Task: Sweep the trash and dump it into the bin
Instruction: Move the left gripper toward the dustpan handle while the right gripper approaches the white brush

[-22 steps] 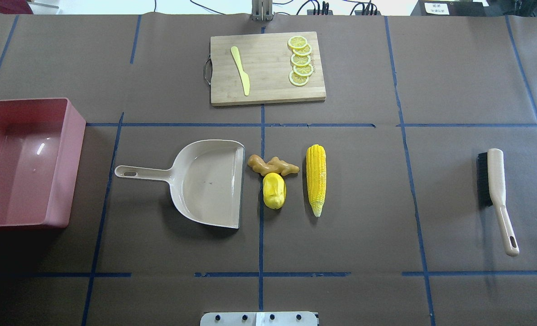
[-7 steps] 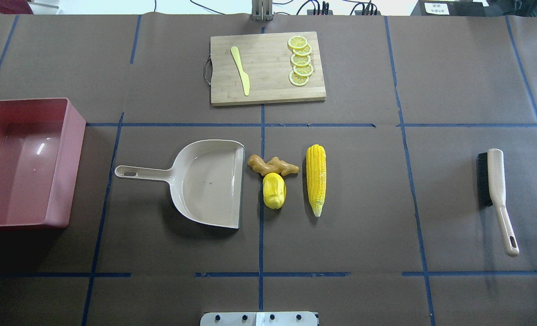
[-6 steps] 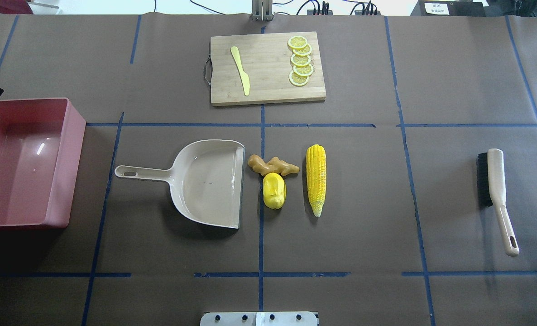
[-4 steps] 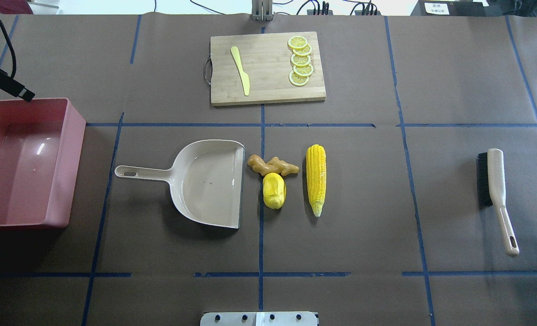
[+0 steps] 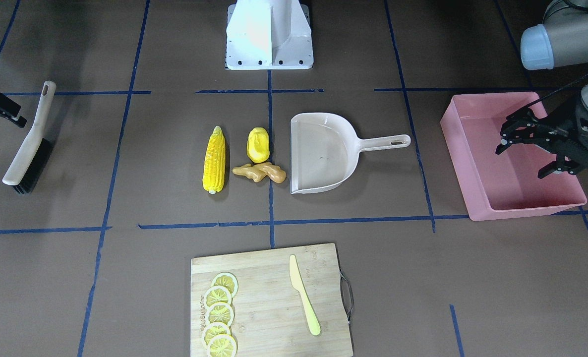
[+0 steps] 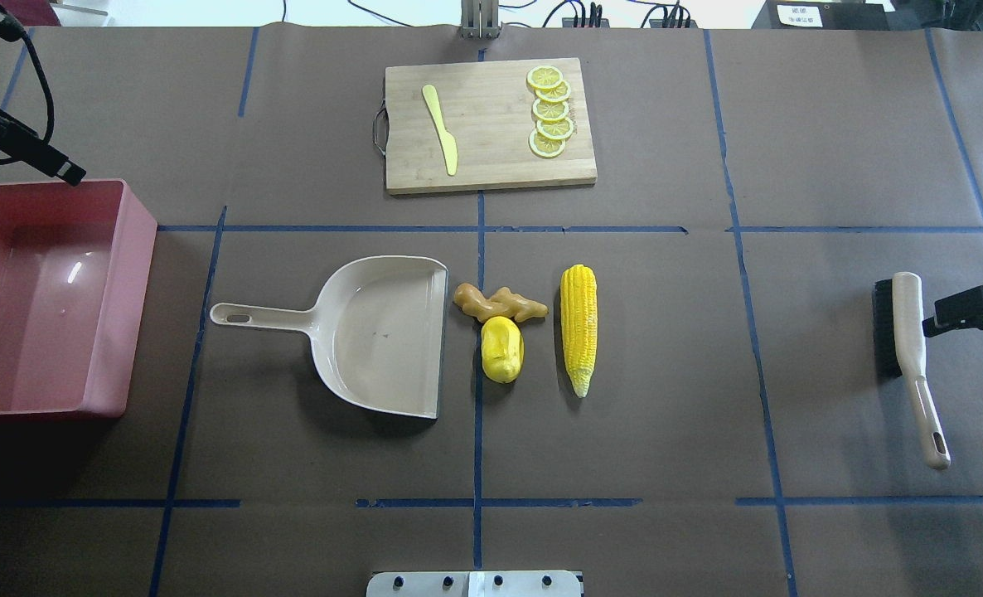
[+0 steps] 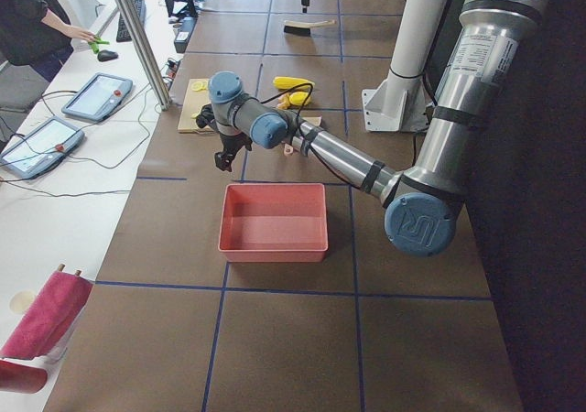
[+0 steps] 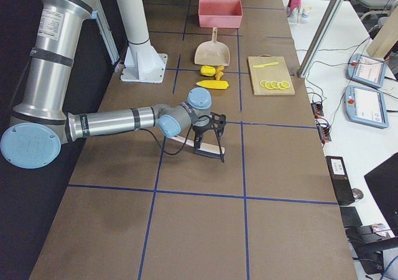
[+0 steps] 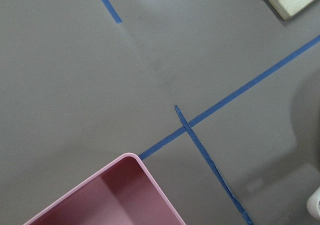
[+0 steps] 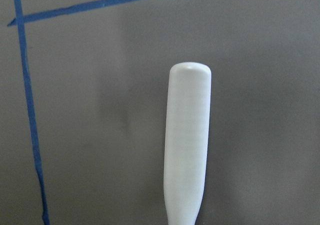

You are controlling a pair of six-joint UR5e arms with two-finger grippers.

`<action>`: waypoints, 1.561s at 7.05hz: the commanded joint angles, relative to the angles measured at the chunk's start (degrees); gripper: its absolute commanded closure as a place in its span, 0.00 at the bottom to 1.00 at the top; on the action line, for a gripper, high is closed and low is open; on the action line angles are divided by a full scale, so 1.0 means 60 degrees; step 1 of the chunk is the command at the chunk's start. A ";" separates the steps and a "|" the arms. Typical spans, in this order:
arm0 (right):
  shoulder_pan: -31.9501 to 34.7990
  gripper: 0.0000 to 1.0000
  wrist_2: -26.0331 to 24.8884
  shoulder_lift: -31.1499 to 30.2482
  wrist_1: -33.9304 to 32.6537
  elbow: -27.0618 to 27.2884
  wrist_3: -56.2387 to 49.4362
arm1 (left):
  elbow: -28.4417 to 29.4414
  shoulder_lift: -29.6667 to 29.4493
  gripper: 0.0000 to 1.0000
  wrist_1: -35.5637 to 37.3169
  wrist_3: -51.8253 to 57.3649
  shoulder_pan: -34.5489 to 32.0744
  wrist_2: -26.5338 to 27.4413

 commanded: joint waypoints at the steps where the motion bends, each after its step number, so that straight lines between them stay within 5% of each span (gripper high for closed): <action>1: -0.0997 0.00 -0.0720 -0.0394 0.0006 0.0226 0.0043 | -0.0003 0.0005 0.00 -0.0002 0.0014 0.0132 0.0011; 8: -0.2056 0.02 -0.0621 -0.0057 -0.0009 -0.0610 0.0409 | -0.0003 0.0035 0.00 -0.0002 0.0058 0.0146 0.0025; 9: -0.2086 0.13 -0.0607 -0.0072 0.0005 -0.0610 0.0859 | 0.0012 0.0020 0.00 -0.0002 0.0073 0.0146 0.0026; 11: -0.2130 0.92 -0.0606 -0.0072 0.0049 -0.0595 0.1610 | 0.0012 0.0006 0.00 -0.0002 0.0087 0.0146 0.0026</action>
